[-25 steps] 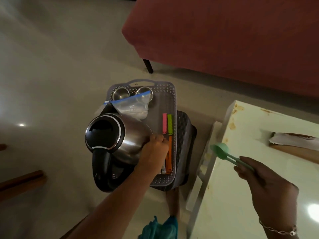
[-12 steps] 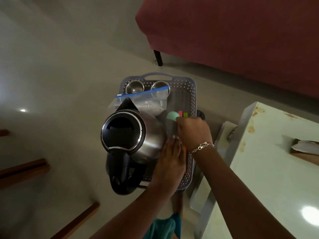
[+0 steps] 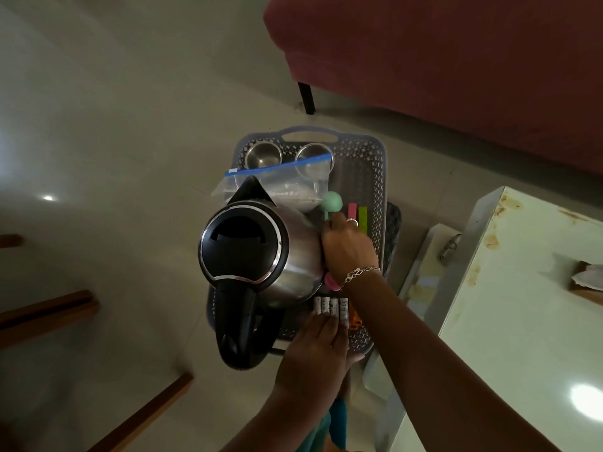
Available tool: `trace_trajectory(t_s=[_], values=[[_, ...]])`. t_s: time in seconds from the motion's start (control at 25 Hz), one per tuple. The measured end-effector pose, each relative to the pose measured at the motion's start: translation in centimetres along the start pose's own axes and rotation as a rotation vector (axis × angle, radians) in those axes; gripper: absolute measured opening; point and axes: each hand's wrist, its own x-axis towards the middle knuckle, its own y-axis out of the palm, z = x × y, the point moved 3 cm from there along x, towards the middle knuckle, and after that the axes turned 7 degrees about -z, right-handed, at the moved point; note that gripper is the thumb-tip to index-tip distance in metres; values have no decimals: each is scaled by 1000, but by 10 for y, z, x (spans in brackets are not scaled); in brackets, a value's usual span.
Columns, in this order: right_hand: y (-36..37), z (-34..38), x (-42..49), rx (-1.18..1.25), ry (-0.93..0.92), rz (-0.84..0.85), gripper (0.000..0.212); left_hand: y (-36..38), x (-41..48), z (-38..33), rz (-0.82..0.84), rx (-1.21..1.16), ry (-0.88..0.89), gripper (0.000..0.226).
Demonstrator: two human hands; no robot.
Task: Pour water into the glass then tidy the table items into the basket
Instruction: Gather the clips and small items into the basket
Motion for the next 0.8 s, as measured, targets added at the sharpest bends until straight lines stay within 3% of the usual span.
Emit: trace_trajectory(t_s=[0.12, 0.32, 0.4, 0.48, 0.52, 0.6, 0.68, 0.72, 0.8], values=[[2, -6, 0, 23, -24, 45, 28, 5, -2, 0, 57, 12, 15, 47], [-7, -8, -2, 111, 9, 101, 27, -17, -15, 3, 13, -145, -53, 45], [-18, -17, -5, 237, 80, -25, 22, -30, -33, 9, -67, -255, -35, 35], [-39, -33, -9, 398, 209, -273, 17, -36, -64, 20, -115, -315, 9, 27], [-51, -44, -11, 471, 313, -384, 17, -36, -77, 30, -110, -324, -47, 27], [-66, -67, -12, 548, 537, -492, 17, -41, -102, 66, -135, -346, -421, 37], [-65, -85, -6, 548, 672, -429, 15, -51, -112, 105, -205, -400, -862, 54], [-60, -89, -2, 558, 704, -350, 16, -60, -104, 122, -220, -430, -995, 56], [-47, -90, 2, 578, 739, -191, 29, -77, -66, 154, -238, -497, -1050, 41]])
